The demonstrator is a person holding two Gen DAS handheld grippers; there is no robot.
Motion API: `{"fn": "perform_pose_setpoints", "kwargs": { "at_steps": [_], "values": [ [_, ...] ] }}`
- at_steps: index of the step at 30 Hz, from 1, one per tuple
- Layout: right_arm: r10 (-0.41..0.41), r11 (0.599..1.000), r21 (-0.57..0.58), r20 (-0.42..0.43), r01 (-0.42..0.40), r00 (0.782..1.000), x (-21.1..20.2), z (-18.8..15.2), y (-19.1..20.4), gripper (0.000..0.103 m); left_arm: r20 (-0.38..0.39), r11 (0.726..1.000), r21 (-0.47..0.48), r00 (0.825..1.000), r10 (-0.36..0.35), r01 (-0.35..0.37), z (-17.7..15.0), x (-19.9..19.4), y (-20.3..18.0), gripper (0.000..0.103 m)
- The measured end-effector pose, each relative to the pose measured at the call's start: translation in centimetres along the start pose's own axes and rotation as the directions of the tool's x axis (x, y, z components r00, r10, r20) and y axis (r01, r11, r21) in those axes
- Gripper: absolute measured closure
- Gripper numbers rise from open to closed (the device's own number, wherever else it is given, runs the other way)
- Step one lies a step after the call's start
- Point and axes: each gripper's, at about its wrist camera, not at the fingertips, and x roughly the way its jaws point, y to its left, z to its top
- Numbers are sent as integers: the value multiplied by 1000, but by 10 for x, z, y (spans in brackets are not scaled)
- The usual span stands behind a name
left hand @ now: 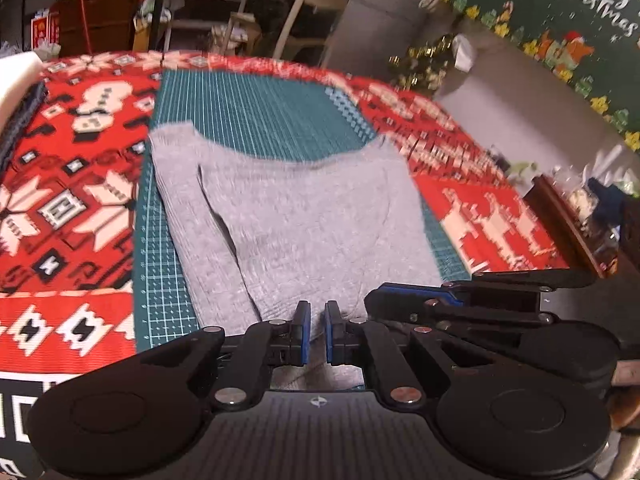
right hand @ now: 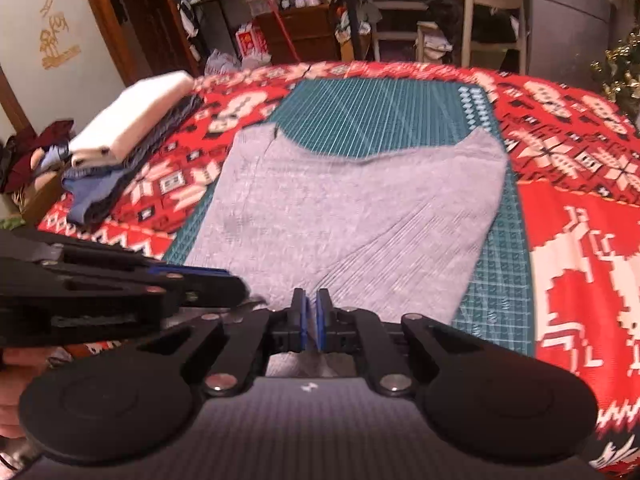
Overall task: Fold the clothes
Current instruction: 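Pinch the grey shirt's hem with both tools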
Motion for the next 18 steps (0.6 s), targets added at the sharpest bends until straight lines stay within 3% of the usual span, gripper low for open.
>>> {"fn": "perform_pose_setpoints", "kwargs": {
  "at_steps": [4, 12, 18],
  "values": [
    [7, 1000, -15, -2, -7, 1000, 7, 4, 5, 98, -10, 1000, 5, 1000, 2, -2, -8, -2, 3, 96],
    [3, 1000, 4, 16, -3, 1000, -19, -2, -7, 97, 12, 1000, 8, 1000, 7, -7, -15, -16, 7, 96],
    [-3, 998, 55, -44, 6, 999, -16, -14, -23, 97, -14, 1000, -24, 1000, 9, -9, -24, -17, 20, 96]
  ]
}}
